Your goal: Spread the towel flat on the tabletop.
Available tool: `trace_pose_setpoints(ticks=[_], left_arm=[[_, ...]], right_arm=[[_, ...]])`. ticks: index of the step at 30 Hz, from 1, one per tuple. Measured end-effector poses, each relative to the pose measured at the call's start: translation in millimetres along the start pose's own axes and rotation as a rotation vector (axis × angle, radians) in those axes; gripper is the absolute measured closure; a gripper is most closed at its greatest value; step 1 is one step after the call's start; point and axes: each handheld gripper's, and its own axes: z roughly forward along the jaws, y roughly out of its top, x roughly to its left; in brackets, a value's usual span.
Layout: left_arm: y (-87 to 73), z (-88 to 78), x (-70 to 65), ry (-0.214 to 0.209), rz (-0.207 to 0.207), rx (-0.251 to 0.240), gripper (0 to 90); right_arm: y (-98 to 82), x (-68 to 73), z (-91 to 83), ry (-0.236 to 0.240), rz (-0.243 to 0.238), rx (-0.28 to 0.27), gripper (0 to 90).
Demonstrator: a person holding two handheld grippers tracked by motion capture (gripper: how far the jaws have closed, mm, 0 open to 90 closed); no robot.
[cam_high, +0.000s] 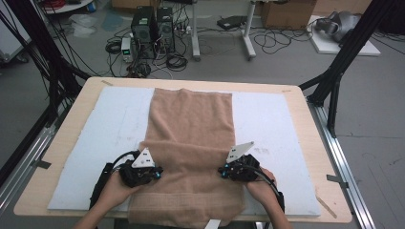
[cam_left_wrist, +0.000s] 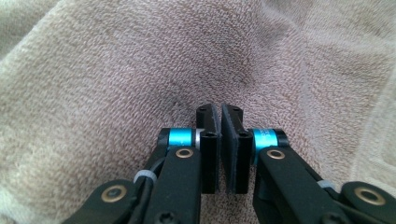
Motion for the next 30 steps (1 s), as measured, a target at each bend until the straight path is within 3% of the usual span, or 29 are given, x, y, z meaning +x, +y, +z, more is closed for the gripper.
trace_pose_setpoints(ticks=[7, 8, 9, 10, 12, 15, 19, 22, 25, 30], left_arm=[[-4.0, -10.7, -0.8, -0.014, -0.009, -0.023, 86.7], [-4.4, -11.9, -0.3, -0.017, -0.013, -0.027, 86.6], [-4.8, -12.5, 0.0, -0.012, -0.014, -0.03, 85.7], [-5.2, -12.6, 0.3, -0.006, -0.024, -0.032, 83.1], [-6.8, -11.4, 1.9, 0.002, -0.035, -0.018, 68.4], [-11.3, -7.1, 3.0, -0.009, -0.05, -0.01, 62.0], [-12.8, -6.7, 3.5, -0.018, -0.057, -0.02, 65.1], [-11.8, -6.2, 0.8, -0.022, -0.045, -0.022, 75.1], [-11.2, -6.6, -0.6, -0.028, -0.035, -0.017, 83.2], [-10.5, -14.1, -3.5, -0.058, -0.028, -0.001, 84.9]], right_arm=[[-6.4, 5.8, -3.8, 0.025, 0.002, -0.013, 89.4], [-7.9, 6.4, -4.5, 0.032, 0.016, -0.022, 87.6], [-9.1, 6.5, -5.5, 0.028, 0.025, -0.032, 78.3], [-10.2, 5.6, -6.1, 0.039, 0.036, -0.036, 75.2], [-14.5, 4.6, -7.9, 0.039, 0.061, -0.041, 67.6], [-18.4, 3.3, -7.5, 0.063, 0.092, -0.061, 63.2], [-16.2, 8.0, -5.8, 0.023, 0.062, -0.045, 71.0], [-14.0, 9.8, -4.7, 0.017, 0.05, -0.037, 80.0], [-13.2, 11.1, -4.7, 0.033, 0.042, -0.034, 86.1], [-12.7, 14.7, -5.9, 0.104, 0.022, -0.022, 87.0]])
